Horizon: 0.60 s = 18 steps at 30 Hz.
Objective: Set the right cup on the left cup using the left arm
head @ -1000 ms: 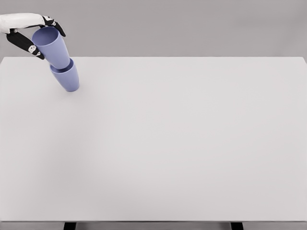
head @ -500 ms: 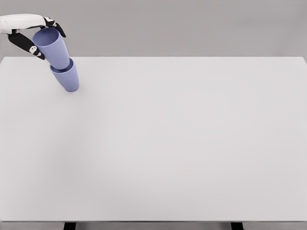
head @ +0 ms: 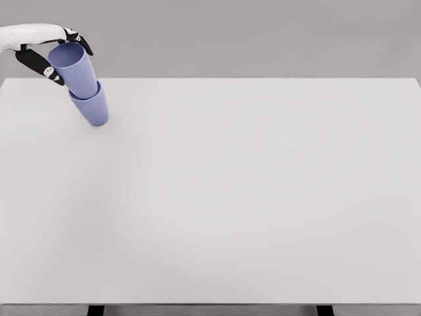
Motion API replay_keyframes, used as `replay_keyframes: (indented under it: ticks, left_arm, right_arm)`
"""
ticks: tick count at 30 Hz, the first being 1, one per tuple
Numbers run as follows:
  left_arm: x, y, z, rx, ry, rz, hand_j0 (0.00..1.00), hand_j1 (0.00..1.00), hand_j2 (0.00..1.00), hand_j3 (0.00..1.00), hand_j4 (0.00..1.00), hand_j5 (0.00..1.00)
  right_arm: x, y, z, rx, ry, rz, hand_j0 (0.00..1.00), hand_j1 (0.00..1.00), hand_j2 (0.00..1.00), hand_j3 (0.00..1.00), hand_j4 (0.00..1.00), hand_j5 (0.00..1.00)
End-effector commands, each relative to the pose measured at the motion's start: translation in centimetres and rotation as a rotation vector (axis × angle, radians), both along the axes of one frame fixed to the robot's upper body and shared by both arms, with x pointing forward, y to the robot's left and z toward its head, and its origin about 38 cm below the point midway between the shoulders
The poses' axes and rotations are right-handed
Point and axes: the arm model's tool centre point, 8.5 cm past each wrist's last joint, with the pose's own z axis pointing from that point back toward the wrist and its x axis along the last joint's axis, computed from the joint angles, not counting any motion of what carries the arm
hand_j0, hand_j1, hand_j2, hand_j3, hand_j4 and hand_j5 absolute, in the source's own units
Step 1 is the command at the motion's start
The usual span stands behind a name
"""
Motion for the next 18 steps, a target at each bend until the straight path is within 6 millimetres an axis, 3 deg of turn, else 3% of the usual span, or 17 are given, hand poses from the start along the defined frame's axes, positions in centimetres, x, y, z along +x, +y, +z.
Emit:
replay_keyframes:
  ticks: [1,2,3,12,14,15,18]
  left_arm:
    - [0.0,-0.1,0.1,-0.006,-0.002,0.000,0.67,0.67,0.67,0.67,0.67,0.67]
    - [0.0,-0.1,0.1,-0.004,-0.002,0.000,0.93,0.93,0.93,0.93,0.93,0.93]
    - [0.0,0.0,0.1,-0.001,-0.001,0.000,1.00,1.00,1.00,1.00,1.00,1.00]
    - [-0.3,0.5,0.3,-0.002,-0.005,0.005,1.00,1.00,1.00,1.00,1.00,1.00]
    - [-0.7,-0.2,1.8,-0.012,-0.042,-0.034,1.00,1.00,1.00,1.00,1.00,1.00]
    - [-1.9,0.1,3.4,-0.022,-0.080,-0.066,1.00,1.00,1.00,1.00,1.00,1.00]
    - [-4.5,-0.5,5.5,-0.083,-0.117,-0.147,1.00,1.00,1.00,1.00,1.00,1.00]
  right_arm:
    - [0.0,0.0,0.0,0.000,0.000,0.000,1.00,1.00,1.00,1.00,1.00,1.00]
    - [0.0,0.0,0.0,0.000,0.000,0.000,1.00,1.00,1.00,1.00,1.00,1.00]
    - [0.0,0.0,0.0,0.000,0.000,0.000,1.00,1.00,1.00,1.00,1.00,1.00]
    - [0.0,0.0,0.0,0.000,0.000,0.000,1.00,1.00,1.00,1.00,1.00,1.00]
    - [0.0,0.0,0.0,0.000,0.000,0.000,1.00,1.00,1.00,1.00,1.00,1.00]
    - [0.0,0.0,0.0,0.000,0.000,0.000,1.00,1.00,1.00,1.00,1.00,1.00]
    - [0.0,0.0,0.0,0.000,0.000,0.000,1.00,1.00,1.00,1.00,1.00,1.00]
